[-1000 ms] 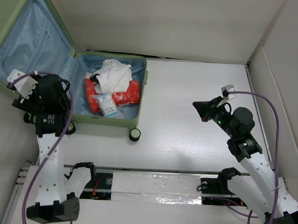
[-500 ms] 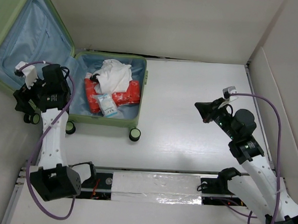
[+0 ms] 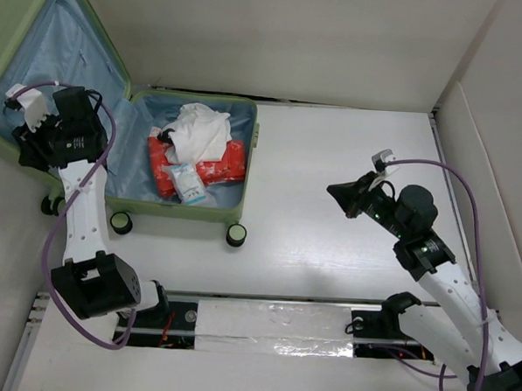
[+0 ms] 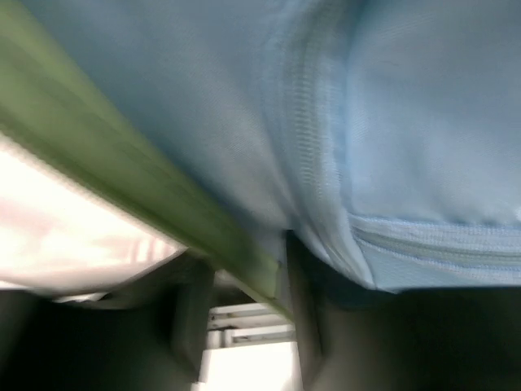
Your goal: Pack the luggage
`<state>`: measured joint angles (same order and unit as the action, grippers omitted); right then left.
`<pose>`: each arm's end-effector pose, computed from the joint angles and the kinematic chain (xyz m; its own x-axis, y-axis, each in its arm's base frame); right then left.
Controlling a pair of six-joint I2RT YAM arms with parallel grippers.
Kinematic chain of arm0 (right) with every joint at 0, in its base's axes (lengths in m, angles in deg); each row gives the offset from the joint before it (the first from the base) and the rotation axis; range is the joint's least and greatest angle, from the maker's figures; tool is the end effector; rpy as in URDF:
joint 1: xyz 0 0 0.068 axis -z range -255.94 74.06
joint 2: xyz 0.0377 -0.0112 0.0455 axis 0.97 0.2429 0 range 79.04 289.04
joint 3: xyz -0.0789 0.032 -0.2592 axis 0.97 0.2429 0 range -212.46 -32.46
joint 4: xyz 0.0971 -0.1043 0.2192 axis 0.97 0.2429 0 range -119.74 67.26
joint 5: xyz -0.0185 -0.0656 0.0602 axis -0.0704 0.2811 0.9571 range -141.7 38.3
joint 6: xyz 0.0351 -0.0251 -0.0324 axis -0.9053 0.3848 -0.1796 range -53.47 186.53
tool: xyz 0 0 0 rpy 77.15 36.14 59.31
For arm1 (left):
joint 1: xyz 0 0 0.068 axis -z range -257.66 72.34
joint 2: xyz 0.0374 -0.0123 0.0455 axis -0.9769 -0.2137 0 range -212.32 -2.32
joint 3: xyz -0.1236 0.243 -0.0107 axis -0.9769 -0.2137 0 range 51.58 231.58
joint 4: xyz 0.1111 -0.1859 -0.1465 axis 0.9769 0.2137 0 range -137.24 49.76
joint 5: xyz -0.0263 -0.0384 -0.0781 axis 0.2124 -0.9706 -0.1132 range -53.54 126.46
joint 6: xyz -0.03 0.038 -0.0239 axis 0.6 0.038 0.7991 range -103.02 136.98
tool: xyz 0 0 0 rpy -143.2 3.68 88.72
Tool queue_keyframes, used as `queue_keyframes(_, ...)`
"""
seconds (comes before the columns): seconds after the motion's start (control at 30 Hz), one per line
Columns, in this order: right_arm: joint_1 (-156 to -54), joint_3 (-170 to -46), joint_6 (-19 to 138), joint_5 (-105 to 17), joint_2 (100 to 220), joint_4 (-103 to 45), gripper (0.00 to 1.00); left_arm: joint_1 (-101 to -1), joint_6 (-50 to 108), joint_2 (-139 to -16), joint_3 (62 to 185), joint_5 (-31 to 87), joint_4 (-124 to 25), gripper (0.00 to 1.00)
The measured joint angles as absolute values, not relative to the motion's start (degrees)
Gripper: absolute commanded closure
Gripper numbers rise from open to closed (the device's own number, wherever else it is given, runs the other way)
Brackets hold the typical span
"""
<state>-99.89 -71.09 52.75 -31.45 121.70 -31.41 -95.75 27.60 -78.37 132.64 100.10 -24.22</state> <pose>0.1611 0.0851 0.3306 -0.2025 0.1546 -0.9670 -0.6678 0.7004 0.2518 0.2568 0.1175 0.4231 -0.1143 -0.1235 -0.9857 -0.9858 0.1371 0.0971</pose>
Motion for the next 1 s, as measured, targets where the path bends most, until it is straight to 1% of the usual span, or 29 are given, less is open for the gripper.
queue_keyframes(0.03,-100.21,-71.09,52.82,-31.25,122.29,-31.41,1.00,-95.33,27.97,-78.33,132.86,100.45,-23.74,0.79)
queue_keyframes(0.07,-100.56,-71.09,52.84,-31.23,122.77,-31.39,1.00,-95.05,28.36,-78.29,132.90,100.95,-23.50,0.88)
queue_keyframes(0.17,-101.66,-71.11,52.90,-31.45,123.73,-31.41,1.00,-91.64,29.87,-77.74,132.99,103.13,-23.26,1.00)
queue_keyframes(0.27,-102.31,-71.42,53.30,-32.17,124.80,-31.37,1.00,-83.22,30.07,-75.14,132.99,105.30,-24.02,1.00)
queue_keyframes(0.43,-102.33,-71.72,53.67,-33.98,125.63,-31.37,0.99,-63.66,31.31,-66.24,131.24,104.05,-19.82,1.00)
queue_keyframes(0.47,-102.33,-71.74,53.67,-34.29,125.89,-31.39,0.99,-60.16,31.42,-63.12,129.05,102.11,-19.34,1.00)
queue_keyframes(0.5,-102.33,-71.77,53.67,-34.42,126.29,-31.43,0.99,-58.92,30.92,-61.54,127.81,98.50,-18.80,1.00)
queue_keyframes(0.53,-102.33,-71.83,53.67,-34.51,126.77,-31.43,0.99,-56.40,30.04,-55.05,122.47,94.96,-19.02,1.00)
queue_keyframes(0.63,-102.33,-72.07,53.67,-34.88,129.15,-31.48,0.98,-55.90,28.01,-40.93,111.59,78.57,-19.58,1.00)
queue_keyframes(0.67,-102.33,-72.12,53.65,-35.12,130.11,-31.52,0.97,-55.75,28.03,-37.55,110.28,71.99,-19.43,0.90)
queue_keyframes(0.7,-102.33,-72.14,53.65,-35.31,131.14,-31.52,0.96,-55.46,28.25,-34.55,110.41,64.71,-19.95,0.66)
queue_keyframes(0.73,-102.33,-72.18,53.65,-35.64,132.14,-31.52,0.96,-55.27,28.21,-32.56,111.06,58.94,-20.55,0.64)
queue_keyframes(0.77,-102.33,-72.29,53.63,-35.93,133.21,-31.48,0.96,-55.16,28.95,-31.12,111.94,53.28,-21.68,0.58)
queue_keyframes(0.8,-102.33,-72.44,53.65,-36.32,134.15,-31.46,0.96,-55.20,29.26,-30.35,112.77,47.84,-22.99,0.39)
queue_keyframes(0.83,-102.33,-72.57,53.65,-36.63,135.03,-31.46,0.96,-55.20,29.37,-29.92,113.38,42.79,-24.00,0.23)
queue_keyframes(0.87,-102.33,-72.68,53.65,-36.84,135.62,-31.43,0.96,-55.16,29.76,-29.63,113.91,38.02,-24.48,0.14)
queue_keyframes(0.97,-102.33,-72.84,53.65,-37.48,136.47,-31.41,0.93,-55.16,30.13,-30.42,115.79,25.54,-22.75,0.11)
queue_keyframes(1.0,-102.33,-72.86,53.65,-37.72,136.45,-31.43,0.93,-55.16,30.18,-31.18,116.53,21.21,-21.94,0.13)
